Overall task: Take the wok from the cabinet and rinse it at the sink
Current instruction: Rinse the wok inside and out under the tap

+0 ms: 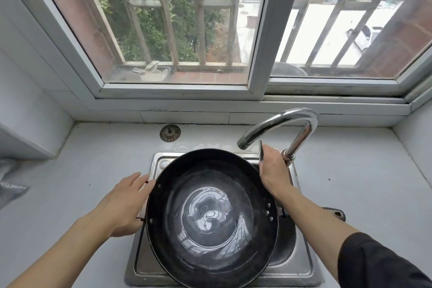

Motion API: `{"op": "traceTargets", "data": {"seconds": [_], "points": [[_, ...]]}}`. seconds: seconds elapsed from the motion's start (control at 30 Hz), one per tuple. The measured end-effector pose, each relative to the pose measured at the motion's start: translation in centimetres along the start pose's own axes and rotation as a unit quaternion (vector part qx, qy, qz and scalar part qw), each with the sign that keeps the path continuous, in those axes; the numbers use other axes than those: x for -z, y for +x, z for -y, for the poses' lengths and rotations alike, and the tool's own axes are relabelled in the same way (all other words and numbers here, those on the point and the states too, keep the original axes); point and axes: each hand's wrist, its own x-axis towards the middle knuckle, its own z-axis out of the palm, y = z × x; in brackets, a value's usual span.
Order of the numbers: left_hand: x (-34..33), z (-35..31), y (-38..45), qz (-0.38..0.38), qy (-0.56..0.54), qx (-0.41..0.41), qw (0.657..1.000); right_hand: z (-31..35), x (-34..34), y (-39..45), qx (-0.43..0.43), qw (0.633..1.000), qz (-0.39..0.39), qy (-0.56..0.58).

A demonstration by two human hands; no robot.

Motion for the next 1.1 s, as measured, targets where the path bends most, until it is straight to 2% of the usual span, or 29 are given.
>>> {"op": "traceTargets", "data": {"seconds": [0.17, 0.6, 1.1], "points": [[-0.6, -0.1, 0.2, -0.037, -0.003, 0.010, 0.999, -0.2, -0.8, -0.1, -0.017, 1.000, -0.014, -0.018], [-0.6, -0.3, 0.1, -0.053, -0.026, -0.002, 0.998, -0.6, -1.7, -0.5, -0.011, 0.998, -0.049, -0.023], [-0.8, -0.4, 0.1, -0.068, -0.023, -0.006, 0.997, -0.8, -2.0, -0.8, 0.020, 0.998, -0.055, -0.030]]}}
